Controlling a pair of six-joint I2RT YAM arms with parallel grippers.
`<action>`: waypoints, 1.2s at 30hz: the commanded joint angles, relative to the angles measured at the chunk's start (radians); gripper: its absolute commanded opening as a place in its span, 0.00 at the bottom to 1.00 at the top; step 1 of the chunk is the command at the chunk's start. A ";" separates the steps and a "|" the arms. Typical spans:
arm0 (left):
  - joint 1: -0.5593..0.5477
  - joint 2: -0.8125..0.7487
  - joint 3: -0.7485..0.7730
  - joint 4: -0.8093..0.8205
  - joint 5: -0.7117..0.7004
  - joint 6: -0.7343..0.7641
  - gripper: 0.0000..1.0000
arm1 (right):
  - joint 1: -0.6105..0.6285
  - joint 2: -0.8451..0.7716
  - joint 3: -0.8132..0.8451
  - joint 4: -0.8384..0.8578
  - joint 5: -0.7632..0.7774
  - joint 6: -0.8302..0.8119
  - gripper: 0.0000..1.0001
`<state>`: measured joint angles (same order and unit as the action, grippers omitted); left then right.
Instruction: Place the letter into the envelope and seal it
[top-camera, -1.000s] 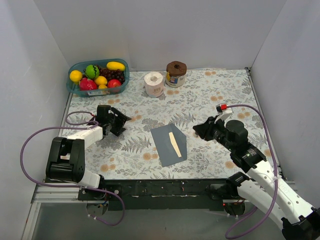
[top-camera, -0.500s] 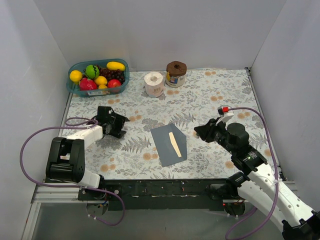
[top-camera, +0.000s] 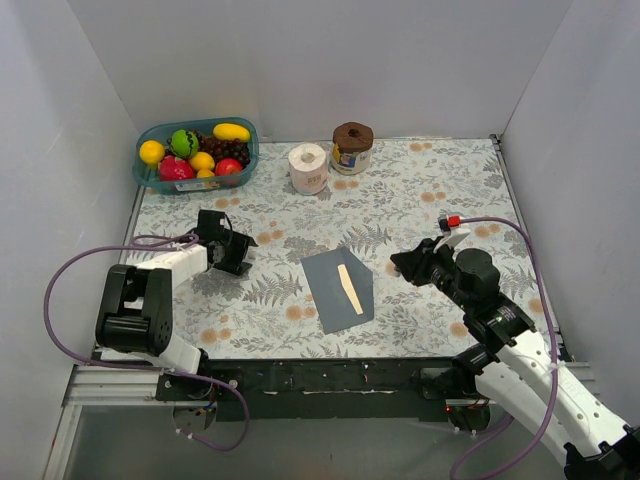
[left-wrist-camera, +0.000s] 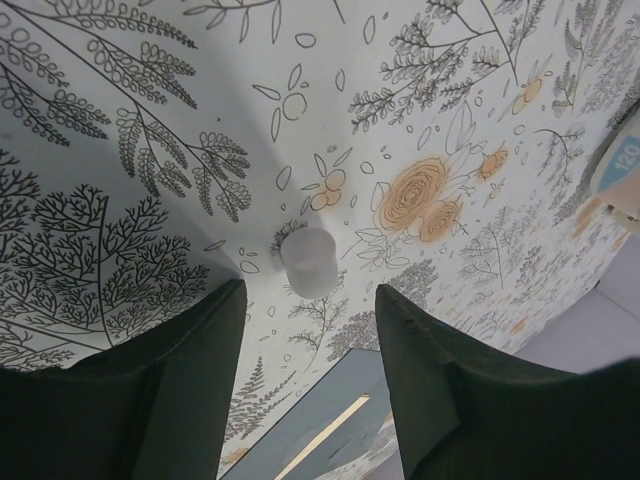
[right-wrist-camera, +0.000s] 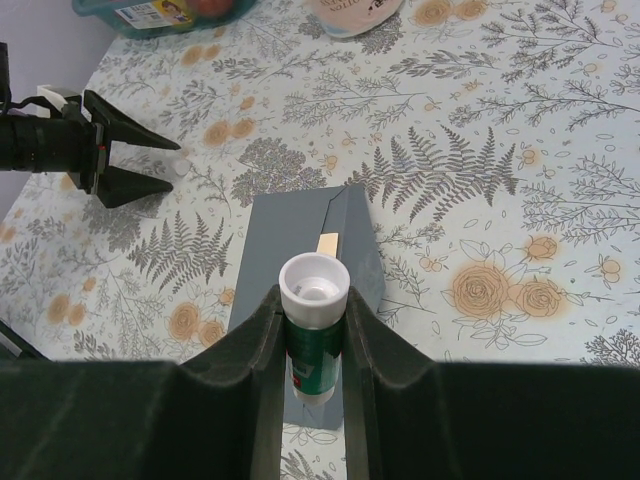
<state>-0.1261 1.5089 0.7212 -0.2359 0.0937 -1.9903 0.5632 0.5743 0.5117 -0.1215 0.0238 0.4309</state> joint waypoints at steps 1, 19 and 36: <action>0.005 0.020 0.021 0.003 0.015 -0.030 0.53 | -0.002 -0.027 -0.006 0.049 0.025 0.002 0.01; 0.005 0.080 0.014 0.004 0.017 -0.070 0.44 | -0.002 -0.041 0.008 0.026 0.067 -0.032 0.01; 0.031 0.094 -0.054 0.006 0.043 -0.111 0.40 | -0.002 -0.047 0.019 0.023 0.074 -0.040 0.01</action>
<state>-0.1040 1.5749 0.7204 -0.1730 0.1646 -2.0068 0.5632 0.5411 0.5064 -0.1246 0.0799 0.4072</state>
